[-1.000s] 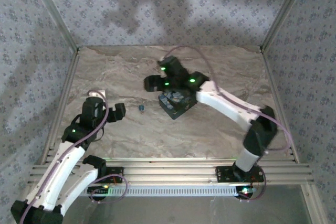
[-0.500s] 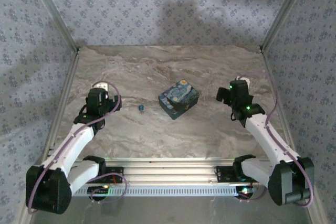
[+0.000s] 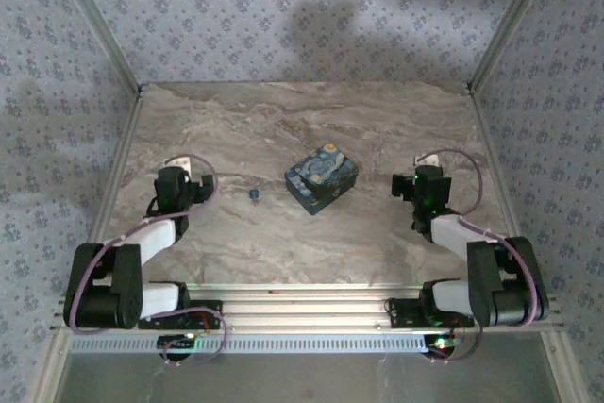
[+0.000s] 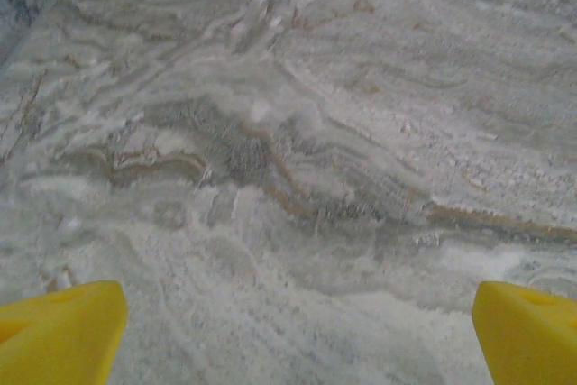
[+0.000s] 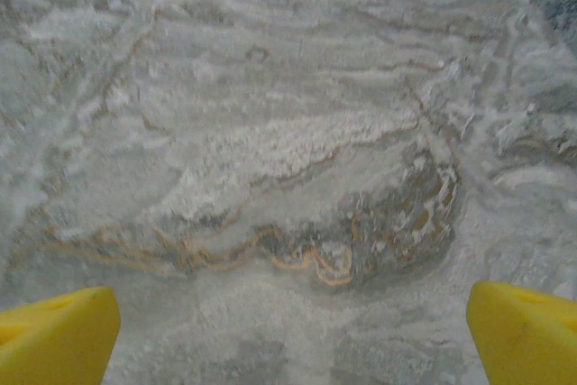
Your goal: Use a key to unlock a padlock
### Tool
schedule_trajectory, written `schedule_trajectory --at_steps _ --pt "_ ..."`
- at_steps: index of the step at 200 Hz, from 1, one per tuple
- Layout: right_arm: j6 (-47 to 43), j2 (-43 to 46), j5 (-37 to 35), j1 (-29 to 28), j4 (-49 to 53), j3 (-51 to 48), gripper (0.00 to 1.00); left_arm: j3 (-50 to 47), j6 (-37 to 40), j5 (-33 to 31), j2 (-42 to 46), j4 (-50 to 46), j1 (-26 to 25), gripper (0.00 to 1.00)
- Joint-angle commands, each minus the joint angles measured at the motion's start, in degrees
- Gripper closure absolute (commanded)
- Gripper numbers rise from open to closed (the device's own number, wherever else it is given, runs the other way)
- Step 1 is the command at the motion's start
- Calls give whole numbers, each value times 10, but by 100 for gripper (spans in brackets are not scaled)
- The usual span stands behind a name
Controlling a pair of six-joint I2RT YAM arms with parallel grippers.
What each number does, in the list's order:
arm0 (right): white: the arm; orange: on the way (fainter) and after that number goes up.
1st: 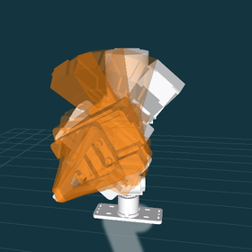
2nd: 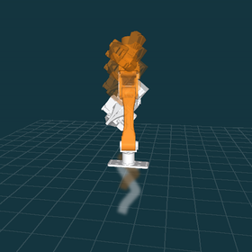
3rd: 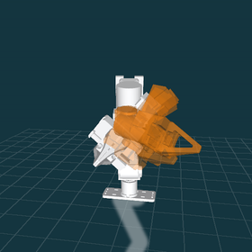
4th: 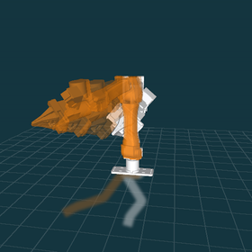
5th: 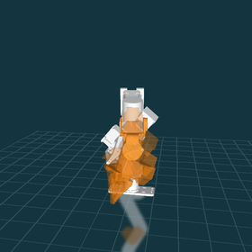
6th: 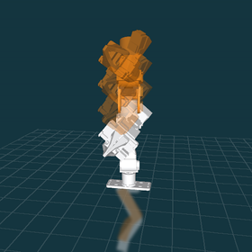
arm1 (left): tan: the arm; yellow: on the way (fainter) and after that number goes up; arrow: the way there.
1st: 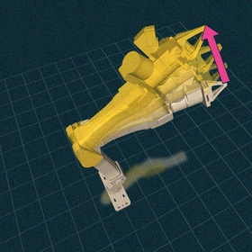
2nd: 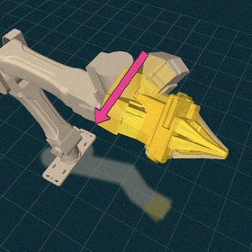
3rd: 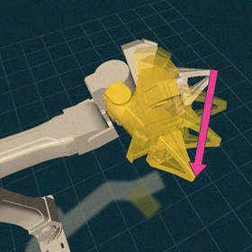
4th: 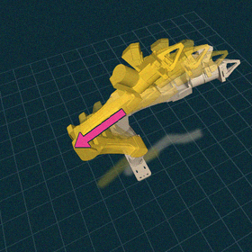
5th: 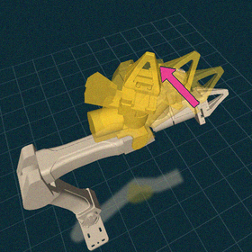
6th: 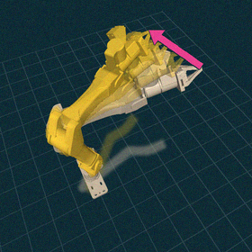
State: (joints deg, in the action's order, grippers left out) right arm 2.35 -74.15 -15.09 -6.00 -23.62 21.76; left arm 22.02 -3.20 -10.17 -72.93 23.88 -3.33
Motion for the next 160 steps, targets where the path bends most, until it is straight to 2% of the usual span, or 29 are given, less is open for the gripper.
schedule_trajectory --at_steps 1,20,31,44,61,84,92,97,160 --pt "-44 -17 44 8 -129 0 0 -15 27 11 -15 140 4 2" --pt "-73 -42 34 15 -184 -8 0 -12 35 15 -56 201 9 2" --pt "-55 -65 36 33 -228 -19 0 4 33 13 -78 191 13 2" --pt "-36 -97 65 58 -284 -37 0 20 17 48 -81 168 34 2" --pt "-29 -138 60 60 -369 -60 0 6 -3 53 -94 202 51 2" --pt "-25 -134 77 71 -299 -26 0 -20 -3 84 -156 312 61 2" --pt "-21 -131 69 71 -238 0 0 -5 4 99 -146 262 61 2" --pt "-23 -130 70 69 -243 0 0 10 5 101 -144 228 61 2" --pt "-28 -131 75 67 -251 -3 0 18 19 85 -149 224 46 2"
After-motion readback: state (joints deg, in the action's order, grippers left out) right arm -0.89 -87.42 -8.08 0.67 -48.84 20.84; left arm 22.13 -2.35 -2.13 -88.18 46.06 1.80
